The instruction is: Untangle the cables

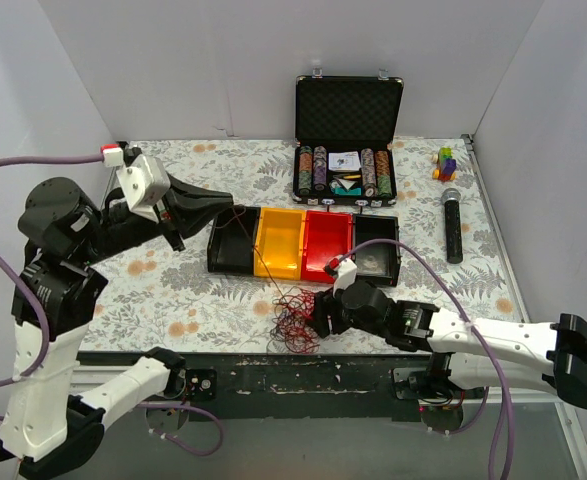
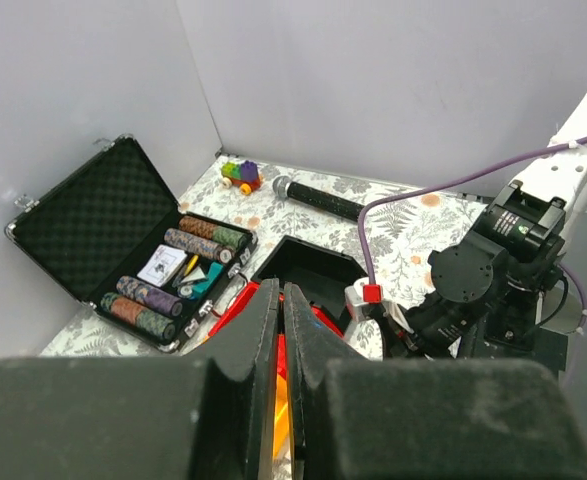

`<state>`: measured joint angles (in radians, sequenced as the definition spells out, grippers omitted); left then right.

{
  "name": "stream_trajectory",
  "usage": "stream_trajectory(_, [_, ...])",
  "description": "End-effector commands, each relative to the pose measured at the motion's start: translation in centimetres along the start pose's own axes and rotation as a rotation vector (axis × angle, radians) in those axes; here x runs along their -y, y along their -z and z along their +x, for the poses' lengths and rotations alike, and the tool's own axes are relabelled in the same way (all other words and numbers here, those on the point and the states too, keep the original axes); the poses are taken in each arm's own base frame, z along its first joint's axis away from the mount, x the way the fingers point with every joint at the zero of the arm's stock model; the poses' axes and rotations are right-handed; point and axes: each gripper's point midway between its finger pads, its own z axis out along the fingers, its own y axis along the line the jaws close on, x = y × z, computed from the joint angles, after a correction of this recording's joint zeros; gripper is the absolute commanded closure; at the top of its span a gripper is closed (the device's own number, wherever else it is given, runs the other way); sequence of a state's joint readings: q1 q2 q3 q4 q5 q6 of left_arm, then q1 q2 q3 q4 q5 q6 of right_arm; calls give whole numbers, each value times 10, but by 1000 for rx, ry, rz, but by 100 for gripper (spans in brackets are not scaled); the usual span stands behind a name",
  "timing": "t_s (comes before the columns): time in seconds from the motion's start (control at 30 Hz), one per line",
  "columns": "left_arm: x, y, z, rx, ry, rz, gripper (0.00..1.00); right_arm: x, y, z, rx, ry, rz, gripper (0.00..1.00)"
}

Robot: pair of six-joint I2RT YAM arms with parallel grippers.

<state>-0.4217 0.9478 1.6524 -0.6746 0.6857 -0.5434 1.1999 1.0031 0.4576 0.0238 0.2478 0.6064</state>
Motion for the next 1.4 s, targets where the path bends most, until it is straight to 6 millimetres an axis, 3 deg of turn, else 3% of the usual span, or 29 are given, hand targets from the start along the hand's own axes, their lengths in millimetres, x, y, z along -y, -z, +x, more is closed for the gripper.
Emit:
stream_trajectory(0.0, [-4, -1, -11, 44, -63, -4, 100, -8, 12, -21, -6, 84, 12, 34])
stream_trajectory(0.1, [-12, 0, -28, 78, -125, -43, 100, -9, 12, -22, -6, 90, 12, 34])
stream_trajectory(0.3, [-41, 16, -103, 307, -293, -250, 100, 3, 3, 2, -71, 94, 39, 34])
stream_trajectory(0.53, [-28, 12, -146, 388, -292, -162, 100, 24, -7, 38, -152, 81, 91, 32])
stream_trajectory(0.73, [-31, 27, -191, 496, -311, -224, 100, 40, -9, 62, -216, 84, 140, 28])
stream_trajectory(1.23, [-56, 73, -288, 829, -531, -497, 100, 47, -4, 67, -222, 64, 165, 28])
stream_trajectory(1.37, [-55, 70, -292, 839, -597, -491, 100, 49, -3, 67, -216, 60, 173, 28])
